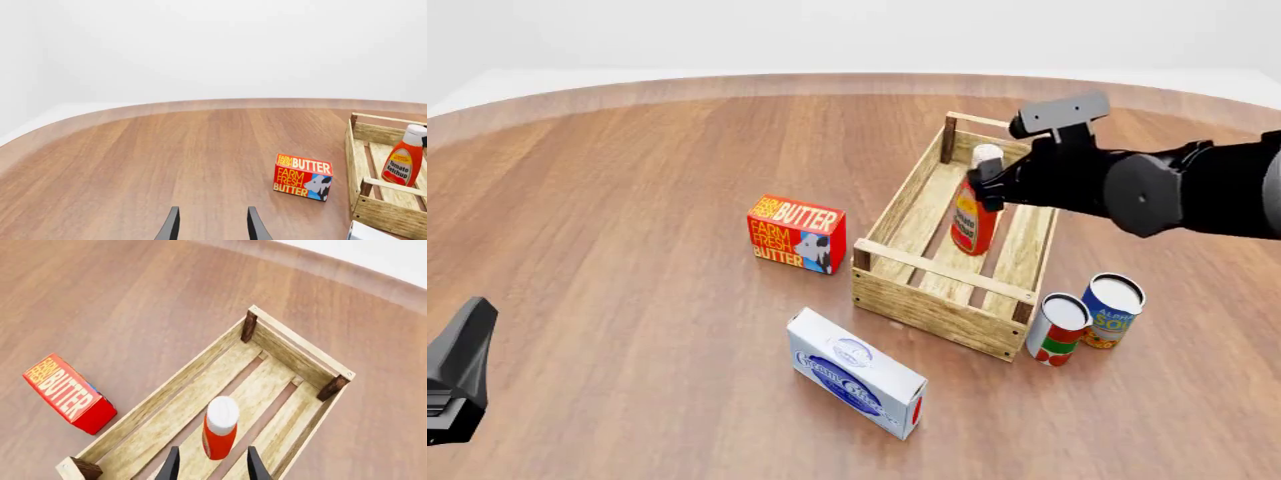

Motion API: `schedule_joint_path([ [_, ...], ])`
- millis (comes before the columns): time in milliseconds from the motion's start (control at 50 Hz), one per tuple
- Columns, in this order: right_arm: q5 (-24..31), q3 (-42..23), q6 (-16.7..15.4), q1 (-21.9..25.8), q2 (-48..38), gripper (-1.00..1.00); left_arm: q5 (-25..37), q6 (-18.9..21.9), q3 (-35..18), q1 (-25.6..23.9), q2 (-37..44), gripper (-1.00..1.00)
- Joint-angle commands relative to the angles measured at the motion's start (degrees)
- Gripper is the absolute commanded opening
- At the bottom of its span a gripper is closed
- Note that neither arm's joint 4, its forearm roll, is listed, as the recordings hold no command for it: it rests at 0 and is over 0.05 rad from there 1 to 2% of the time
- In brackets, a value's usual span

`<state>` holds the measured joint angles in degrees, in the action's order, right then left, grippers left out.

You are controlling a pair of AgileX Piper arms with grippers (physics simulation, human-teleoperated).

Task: Pick up the ketchup, and put it in the wooden tray.

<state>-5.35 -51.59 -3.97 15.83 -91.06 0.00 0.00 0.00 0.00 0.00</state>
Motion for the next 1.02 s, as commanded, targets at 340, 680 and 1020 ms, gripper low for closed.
schedule_joint_path([
  [340, 0.0, 16.0, 0.0, 0.5, 18.5, 1.00, 0.0, 0.0, 0.0, 0.0, 0.0, 1.00],
  [680, 3.4, 26.7, 1.5, -1.4, 33.5, 1.00, 0.0, 0.0, 0.0, 0.0, 0.0, 1.00],
  [1020, 10.6, 34.4, 1.8, -2.9, 48.5, 1.00, 0.0, 0.0, 0.0, 0.0, 0.0, 1.00],
])
